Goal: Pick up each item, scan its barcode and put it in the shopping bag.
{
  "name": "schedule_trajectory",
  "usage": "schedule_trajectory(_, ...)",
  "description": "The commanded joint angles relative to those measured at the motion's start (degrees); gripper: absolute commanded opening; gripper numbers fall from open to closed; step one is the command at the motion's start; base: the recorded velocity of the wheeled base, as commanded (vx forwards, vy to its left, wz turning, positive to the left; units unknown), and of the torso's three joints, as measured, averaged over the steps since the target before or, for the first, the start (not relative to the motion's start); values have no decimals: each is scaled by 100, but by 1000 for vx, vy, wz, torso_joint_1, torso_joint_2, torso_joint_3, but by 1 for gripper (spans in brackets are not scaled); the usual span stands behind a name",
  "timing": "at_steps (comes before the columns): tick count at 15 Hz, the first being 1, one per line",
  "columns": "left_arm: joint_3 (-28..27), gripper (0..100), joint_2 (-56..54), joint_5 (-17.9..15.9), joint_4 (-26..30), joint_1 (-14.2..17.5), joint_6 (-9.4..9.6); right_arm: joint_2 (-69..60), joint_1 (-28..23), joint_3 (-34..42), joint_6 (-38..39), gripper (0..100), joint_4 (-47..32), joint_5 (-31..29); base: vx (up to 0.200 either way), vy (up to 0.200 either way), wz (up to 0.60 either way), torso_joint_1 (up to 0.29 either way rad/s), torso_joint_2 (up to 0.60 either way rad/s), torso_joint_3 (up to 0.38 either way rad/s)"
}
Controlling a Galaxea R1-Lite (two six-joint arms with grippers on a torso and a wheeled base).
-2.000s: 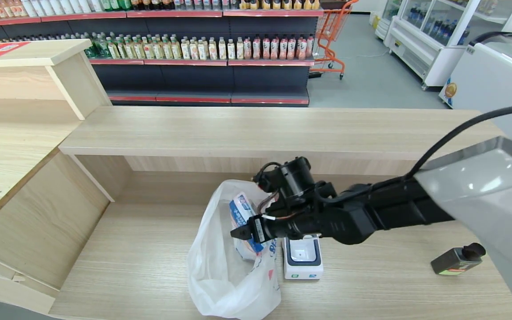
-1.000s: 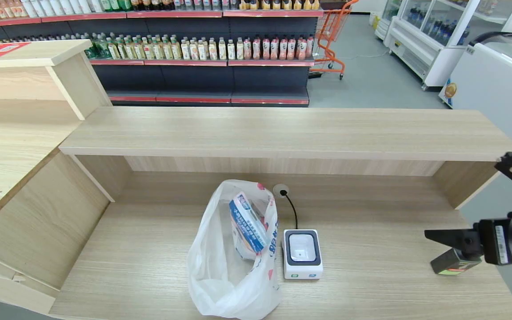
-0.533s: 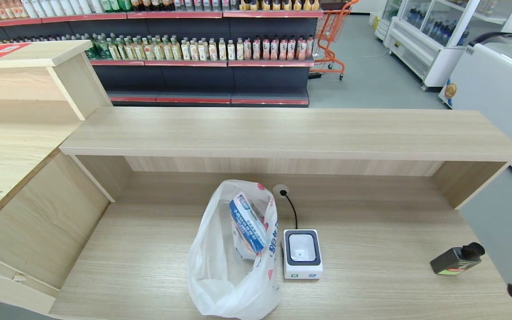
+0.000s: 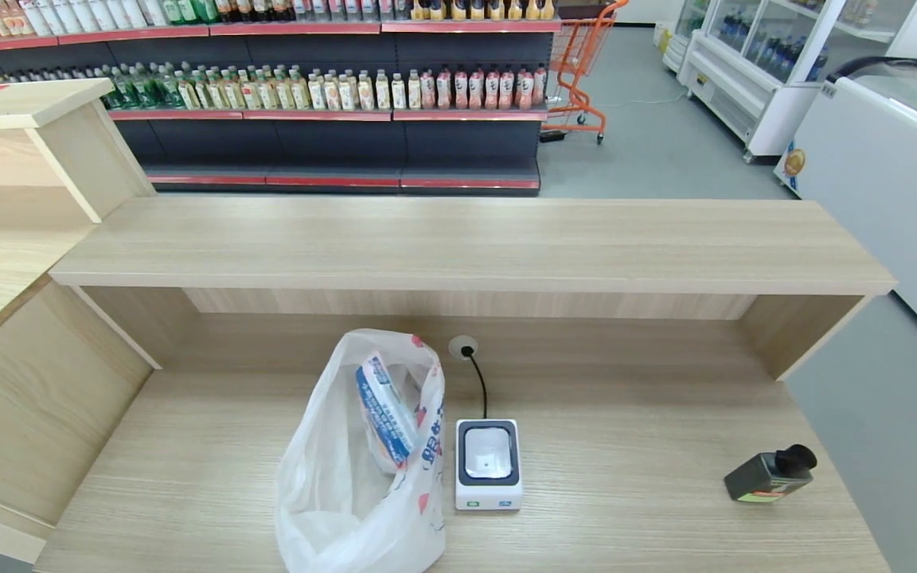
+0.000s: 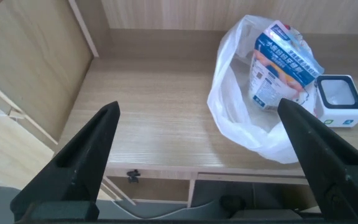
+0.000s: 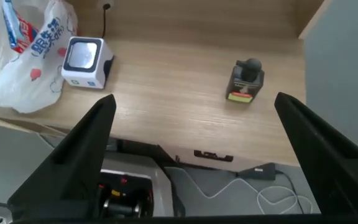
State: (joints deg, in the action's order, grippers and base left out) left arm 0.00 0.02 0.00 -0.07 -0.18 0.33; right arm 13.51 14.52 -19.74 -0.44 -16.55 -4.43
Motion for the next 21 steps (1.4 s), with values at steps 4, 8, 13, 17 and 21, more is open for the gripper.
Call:
schedule_trajectory(4,0,100,-2,0,-1,1,2,-718,7,128,0,100,-199,284,0,-50,0,1,-2,1)
schedule_trajectory(8,0,100,-2,0,-1,1,-138,-727,7,225,0,100,-199,302,-100,0,0,1,0,-2)
schedule_trajectory(13,0,100,-2,0,-1,1,-77,-753,7,356,0,100,-199,293,-200,0,0,2,2,3)
schedule_trajectory(17,0,100,-2,-9,-1,1,55,-709,-37,400,9,100,-217,152,0,-100,0,-1,-2,1)
schedule_trajectory(21,0,100,-2,0,-1,1,29,-24,-81,216,-9,100,-208,-577,0,-200,0,4,2,-2)
